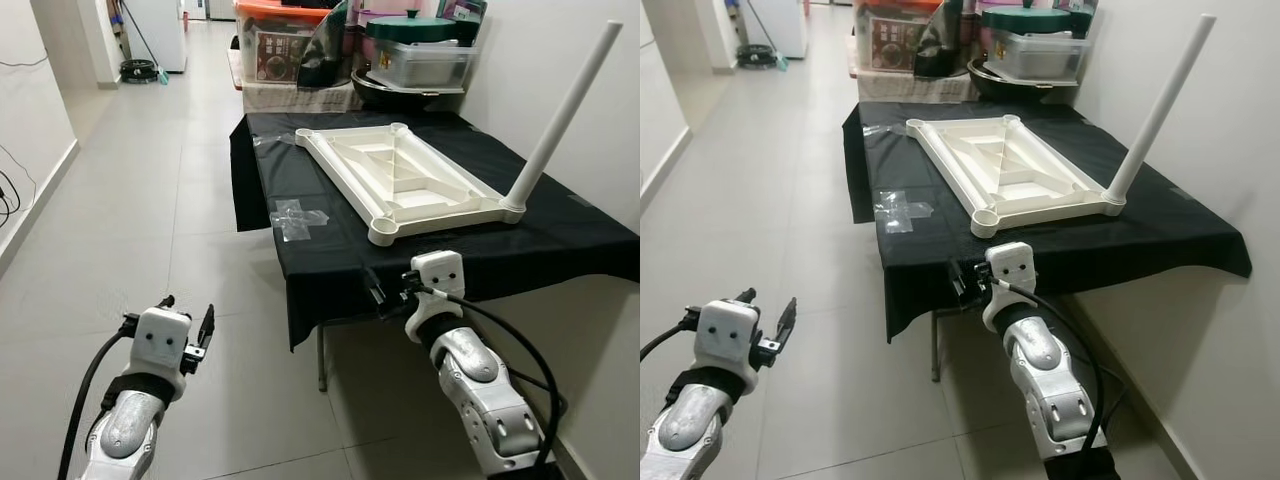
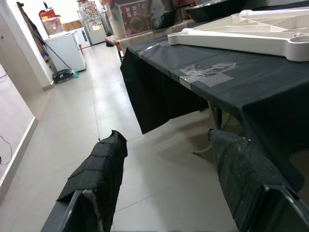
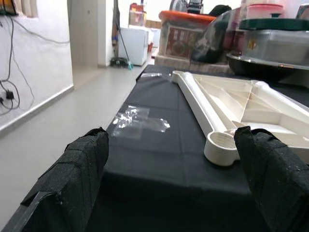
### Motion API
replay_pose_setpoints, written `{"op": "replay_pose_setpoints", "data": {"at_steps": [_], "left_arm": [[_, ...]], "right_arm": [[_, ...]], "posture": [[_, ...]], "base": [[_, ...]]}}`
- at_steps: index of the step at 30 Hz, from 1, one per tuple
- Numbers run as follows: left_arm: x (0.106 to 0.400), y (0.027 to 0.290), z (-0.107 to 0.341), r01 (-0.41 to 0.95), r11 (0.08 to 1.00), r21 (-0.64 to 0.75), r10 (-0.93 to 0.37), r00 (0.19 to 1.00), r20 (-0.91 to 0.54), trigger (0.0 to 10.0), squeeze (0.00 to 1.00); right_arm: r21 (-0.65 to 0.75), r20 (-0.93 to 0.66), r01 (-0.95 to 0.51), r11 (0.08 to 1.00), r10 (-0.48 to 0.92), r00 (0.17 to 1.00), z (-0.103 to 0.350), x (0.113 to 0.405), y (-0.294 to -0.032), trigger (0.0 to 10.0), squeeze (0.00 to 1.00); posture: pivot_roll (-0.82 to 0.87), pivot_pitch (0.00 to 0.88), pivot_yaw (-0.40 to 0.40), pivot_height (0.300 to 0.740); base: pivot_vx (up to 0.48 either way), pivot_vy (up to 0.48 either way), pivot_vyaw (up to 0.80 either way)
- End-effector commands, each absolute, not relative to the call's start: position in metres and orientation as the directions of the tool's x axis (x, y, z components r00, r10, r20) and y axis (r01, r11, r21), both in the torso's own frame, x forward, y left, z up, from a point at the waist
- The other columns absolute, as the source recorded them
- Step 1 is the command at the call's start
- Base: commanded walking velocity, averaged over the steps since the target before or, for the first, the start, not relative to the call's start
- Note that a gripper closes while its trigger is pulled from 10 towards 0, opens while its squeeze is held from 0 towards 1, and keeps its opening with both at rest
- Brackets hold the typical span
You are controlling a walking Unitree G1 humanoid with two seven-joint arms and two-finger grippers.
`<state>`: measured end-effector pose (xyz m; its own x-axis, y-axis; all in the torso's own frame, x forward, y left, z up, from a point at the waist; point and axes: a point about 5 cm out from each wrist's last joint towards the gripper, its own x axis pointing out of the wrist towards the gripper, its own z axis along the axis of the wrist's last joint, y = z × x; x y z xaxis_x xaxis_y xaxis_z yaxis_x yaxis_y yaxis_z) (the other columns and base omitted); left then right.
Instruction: Building children table
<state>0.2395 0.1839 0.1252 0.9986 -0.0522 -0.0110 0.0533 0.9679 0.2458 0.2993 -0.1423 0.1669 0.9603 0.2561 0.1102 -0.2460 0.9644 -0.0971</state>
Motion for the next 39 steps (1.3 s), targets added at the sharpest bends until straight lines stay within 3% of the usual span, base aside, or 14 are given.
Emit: {"op": "replay_pose_setpoints", "data": {"at_steps": [1,17,18,20,21,28,32,39], "left_arm": [[0.238,0.183,0.123,0.060,0.969,0.242,-0.057,0.998,-0.017,10.0,0.00],[0.236,0.180,0.122,0.110,0.948,0.300,-0.100,0.994,-0.048,10.0,0.00],[0.236,0.181,0.122,0.111,0.945,0.307,-0.101,0.994,-0.048,10.0,0.00],[0.236,0.181,0.122,0.111,0.945,0.307,-0.101,0.994,-0.048,10.0,0.00],[0.237,0.182,0.123,0.108,0.944,0.311,-0.098,0.994,-0.048,10.0,0.00],[0.240,0.184,0.124,0.094,0.937,0.337,-0.085,0.996,-0.041,10.0,0.00],[0.239,0.183,0.124,0.092,0.937,0.337,-0.084,0.996,-0.039,10.0,0.00],[0.240,0.182,0.124,0.083,0.936,0.343,-0.075,0.997,-0.035,10.0,0.00]], "right_arm": [[-0.081,0.134,-0.227,0.970,0.236,0.962,0.170,0.297,-0.145,10.0,1.00],[-0.048,0.121,-0.186,0.981,0.191,0.974,0.165,0.296,-0.142,10.0,1.00],[-0.048,0.113,-0.187,0.981,0.191,0.975,0.164,0.297,-0.139,10.0,0.07],[-0.048,0.113,-0.187,0.981,0.191,0.975,0.164,0.297,-0.139,10.0,0.07],[-0.048,0.109,-0.190,0.981,0.194,0.975,0.163,0.298,-0.137,10.0,0.00],[-0.109,0.094,-0.241,0.964,0.251,0.963,0.160,0.297,-0.127,10.0,0.00],[-0.102,0.094,-0.243,0.965,0.252,0.963,0.161,0.298,-0.127,10.0,0.00],[-0.076,0.097,-0.226,0.971,0.233,0.968,0.163,0.303,-0.129,10.0,0.00]], "posture": [[-0.11,0.000,-0.039,0.740],[-0.08,0.000,-0.016,0.740],[-0.08,0.000,-0.018,0.740],[-0.08,0.000,-0.018,0.740],[-0.07,0.000,-0.017,0.740],[-0.06,0.000,-0.031,0.740],[-0.05,0.000,-0.034,0.740],[-0.05,0.000,-0.049,0.740]], "base": [[0.000,0.000,0.00],[0.000,0.000,0.00],[0.000,0.000,0.00],[0.000,0.000,0.00],[0.000,-0.368,0.00],[0.000,-0.480,0.34],[0.000,-0.480,0.80],[0.000,-0.480,0.00]]}}
